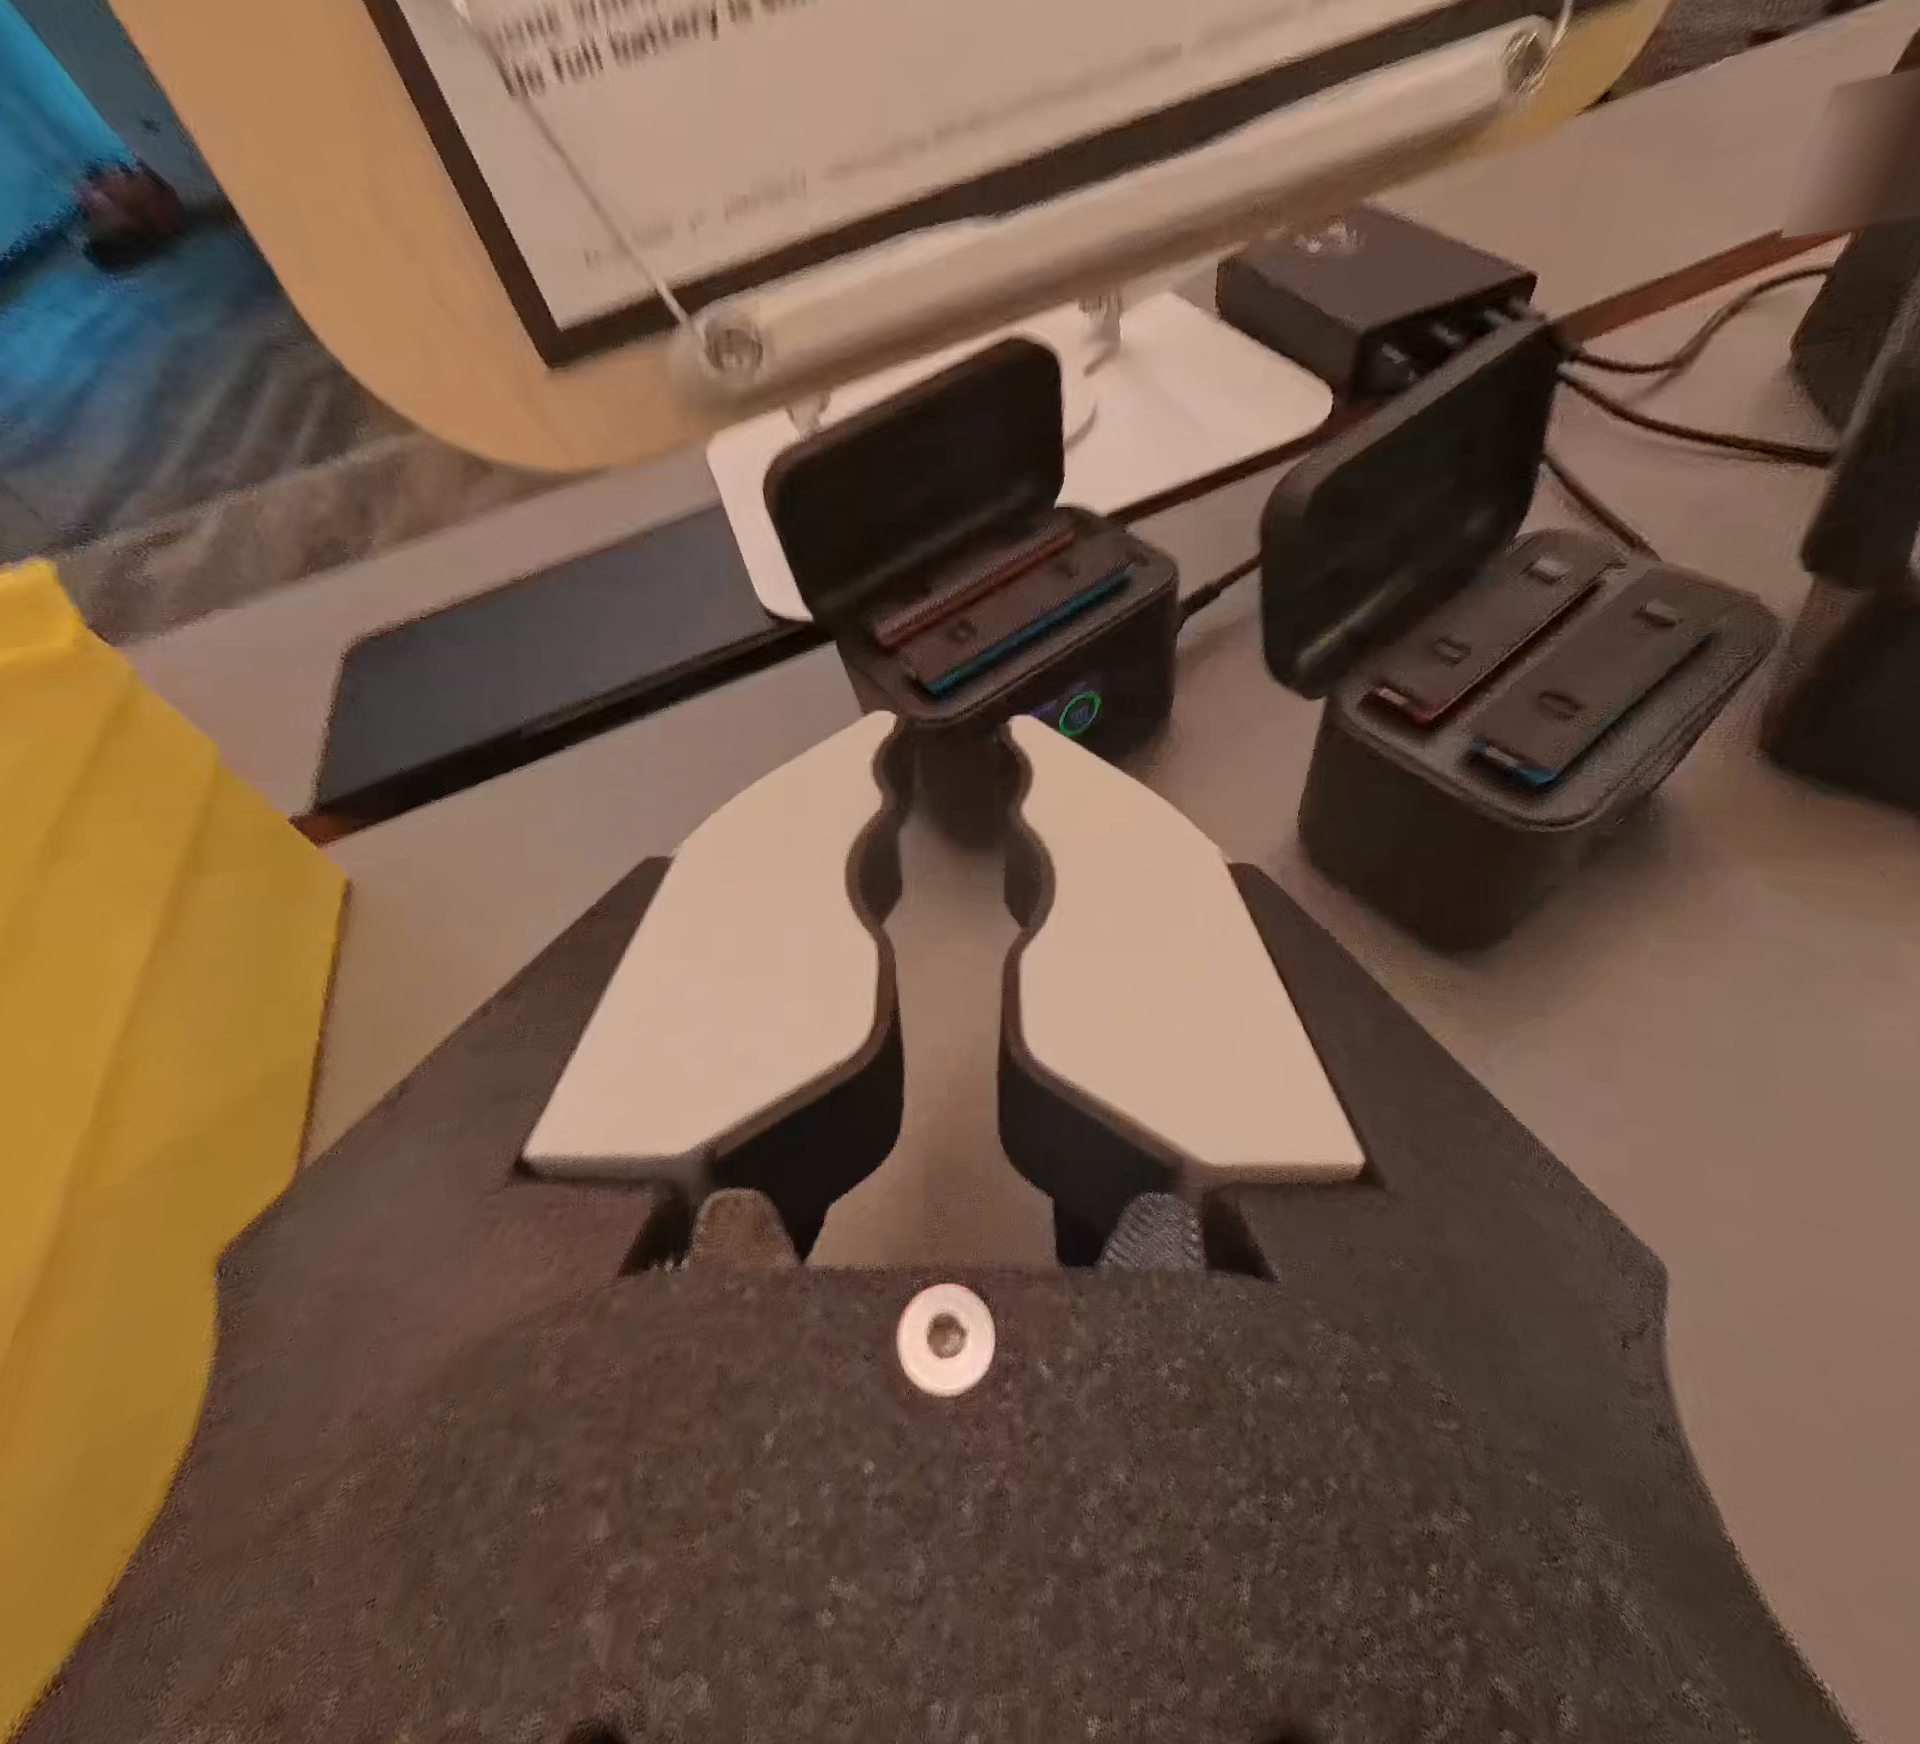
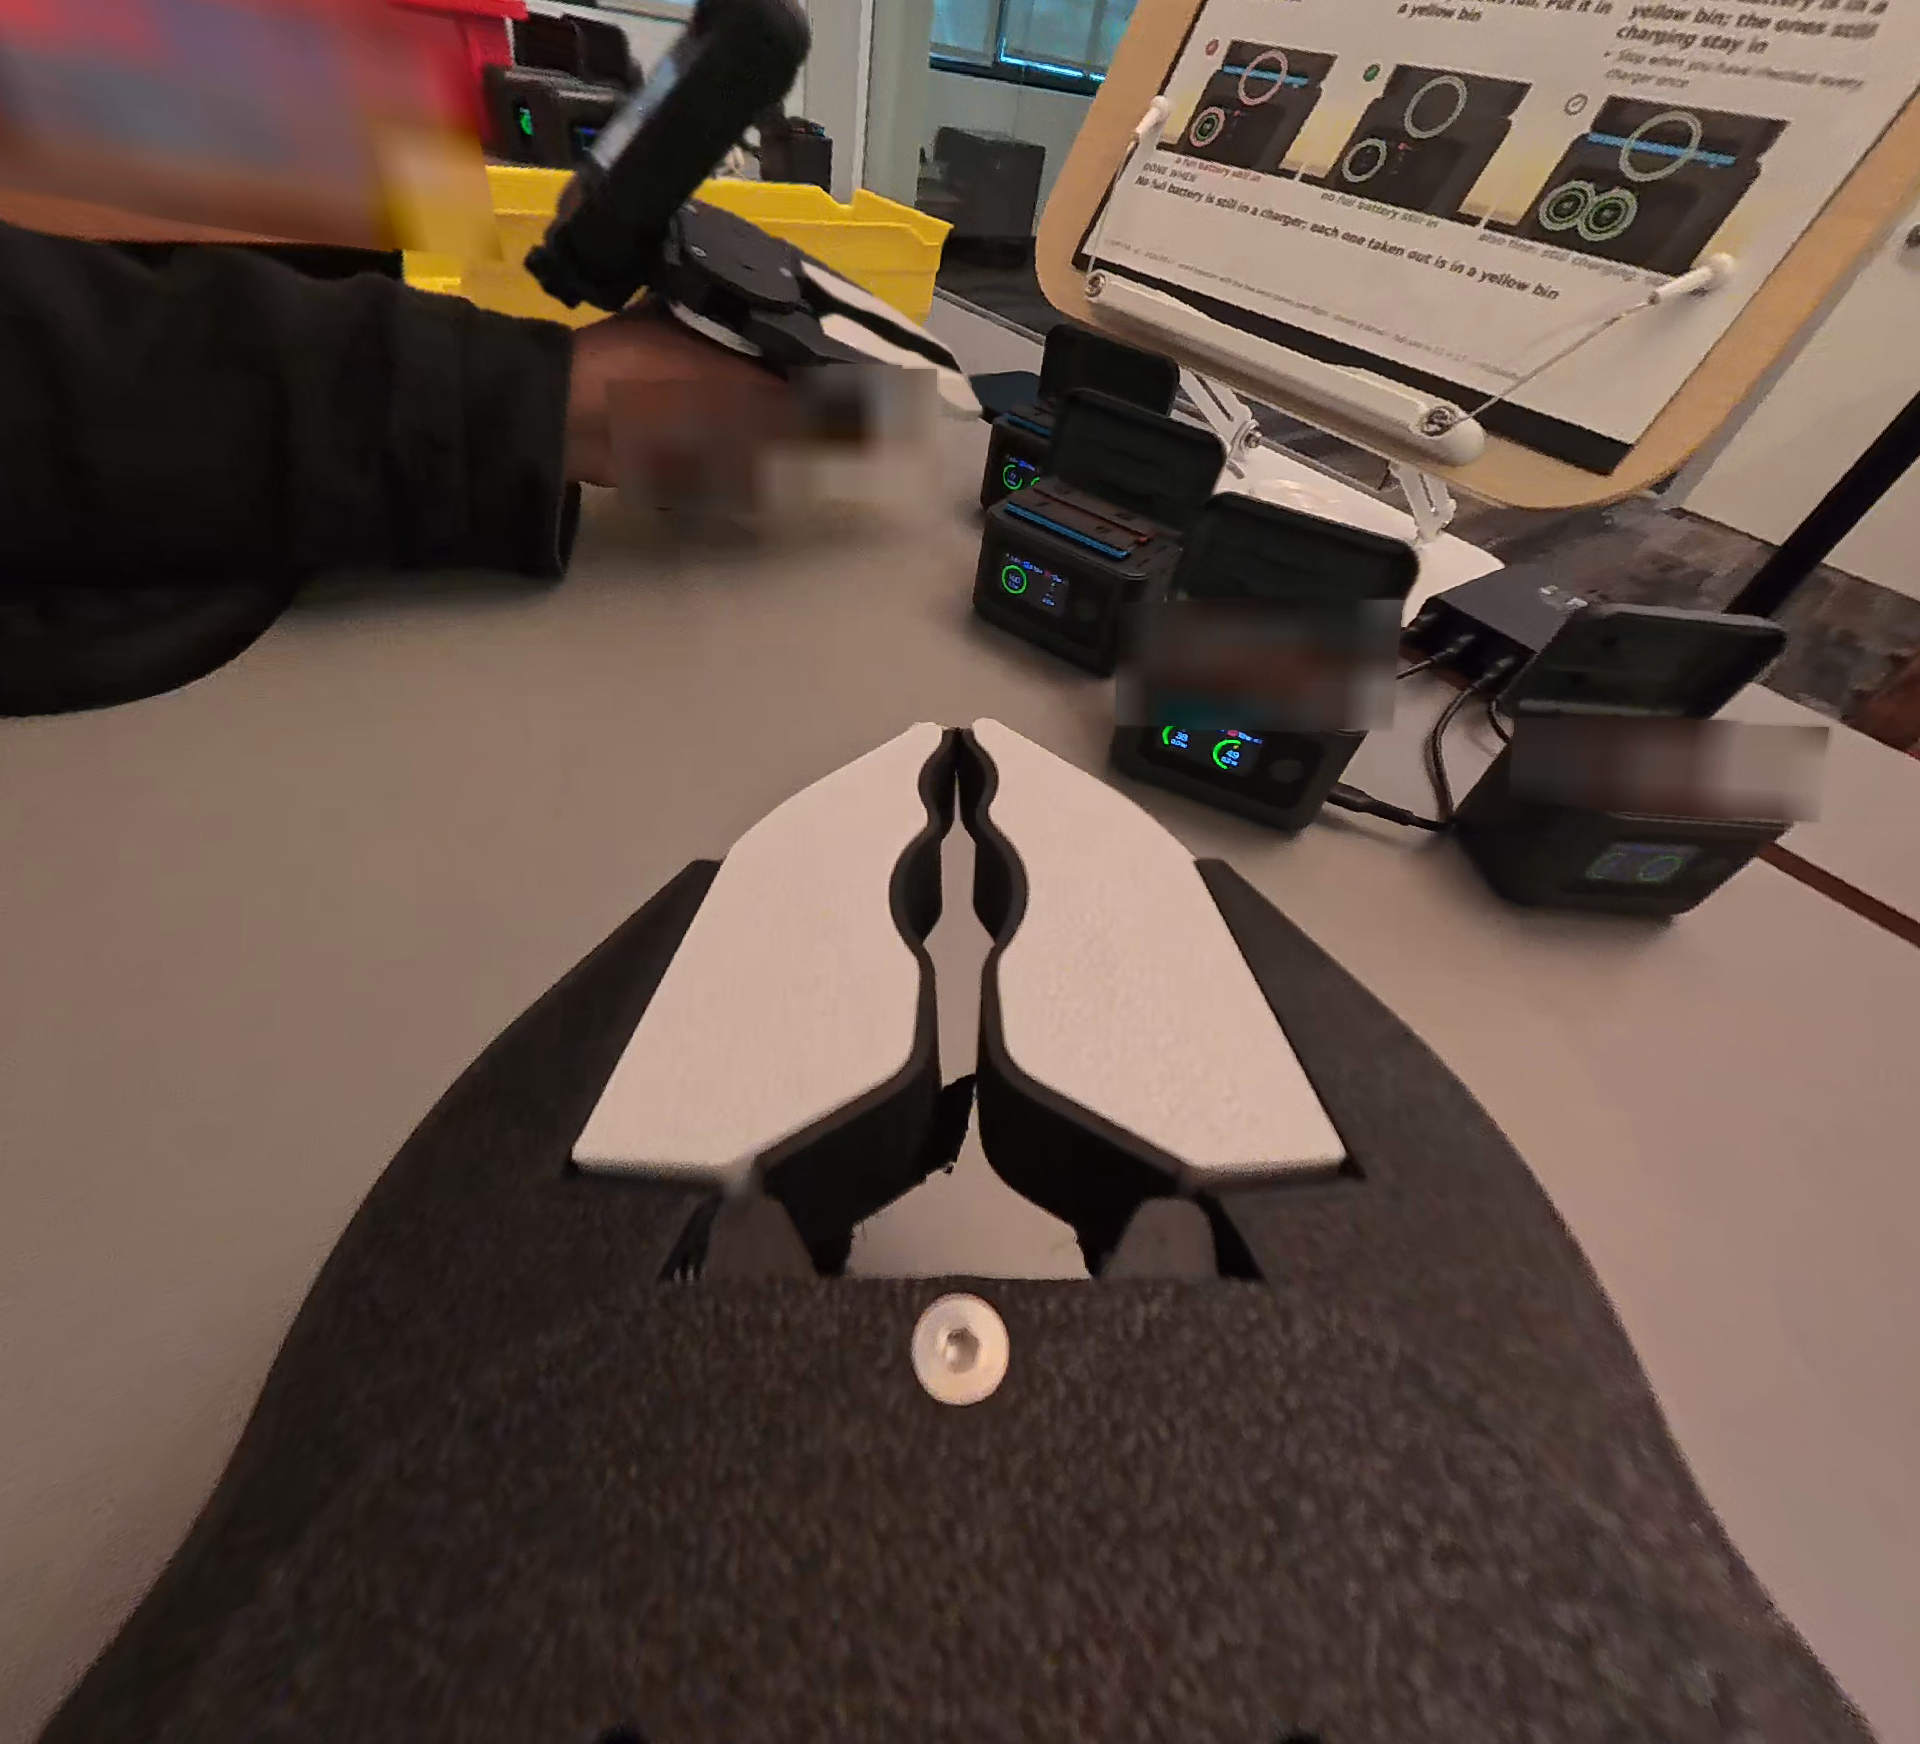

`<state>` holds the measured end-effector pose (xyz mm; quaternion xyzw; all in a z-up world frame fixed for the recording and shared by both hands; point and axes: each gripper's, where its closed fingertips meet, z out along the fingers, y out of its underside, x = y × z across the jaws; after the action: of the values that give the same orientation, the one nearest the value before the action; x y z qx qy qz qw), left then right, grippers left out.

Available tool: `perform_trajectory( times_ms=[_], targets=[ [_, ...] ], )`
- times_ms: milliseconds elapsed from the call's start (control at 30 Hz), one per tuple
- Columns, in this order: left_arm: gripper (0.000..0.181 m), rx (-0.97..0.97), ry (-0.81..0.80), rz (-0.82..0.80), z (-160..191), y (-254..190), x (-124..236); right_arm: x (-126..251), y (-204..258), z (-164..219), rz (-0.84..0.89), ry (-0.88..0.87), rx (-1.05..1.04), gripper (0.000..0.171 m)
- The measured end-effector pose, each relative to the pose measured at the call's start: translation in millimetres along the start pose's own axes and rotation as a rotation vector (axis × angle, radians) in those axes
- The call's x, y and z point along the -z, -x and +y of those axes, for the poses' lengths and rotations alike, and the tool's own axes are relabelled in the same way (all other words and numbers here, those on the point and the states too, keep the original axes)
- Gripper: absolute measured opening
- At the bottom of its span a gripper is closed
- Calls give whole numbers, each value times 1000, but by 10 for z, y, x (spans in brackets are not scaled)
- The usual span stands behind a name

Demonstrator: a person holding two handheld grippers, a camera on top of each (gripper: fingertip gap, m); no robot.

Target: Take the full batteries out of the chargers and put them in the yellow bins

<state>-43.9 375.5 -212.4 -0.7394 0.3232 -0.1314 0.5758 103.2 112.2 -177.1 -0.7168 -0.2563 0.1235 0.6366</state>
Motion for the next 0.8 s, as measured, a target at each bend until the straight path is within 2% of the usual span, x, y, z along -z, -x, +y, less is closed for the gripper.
perform_trajectory(
  times_ms=[67,133,233,333,567,700,800],
  targets=[
    [23,16,31,83,94,-2,-84,-6,27,-3,-10,-1,12,0],
    [44,-5,70,127,145,13,-162,-15,42,10,-18,3,16,0],
    [66,-35,87,209,160,26,-276,-29,48,44,-30,11,-3,0],
    [79,33,159,326,233,12,-407,-39,50,70,-39,18,-14,0],
    [85,18,231,579,261,-138,-572,-68,118,123,-87,33,-12,0],
    [63,-22,229,590,258,-138,-613,-88,143,167,-104,53,-12,0],
    [62,-52,226,595,273,-163,-572,-96,155,186,-112,63,-16,0]
  ],
)
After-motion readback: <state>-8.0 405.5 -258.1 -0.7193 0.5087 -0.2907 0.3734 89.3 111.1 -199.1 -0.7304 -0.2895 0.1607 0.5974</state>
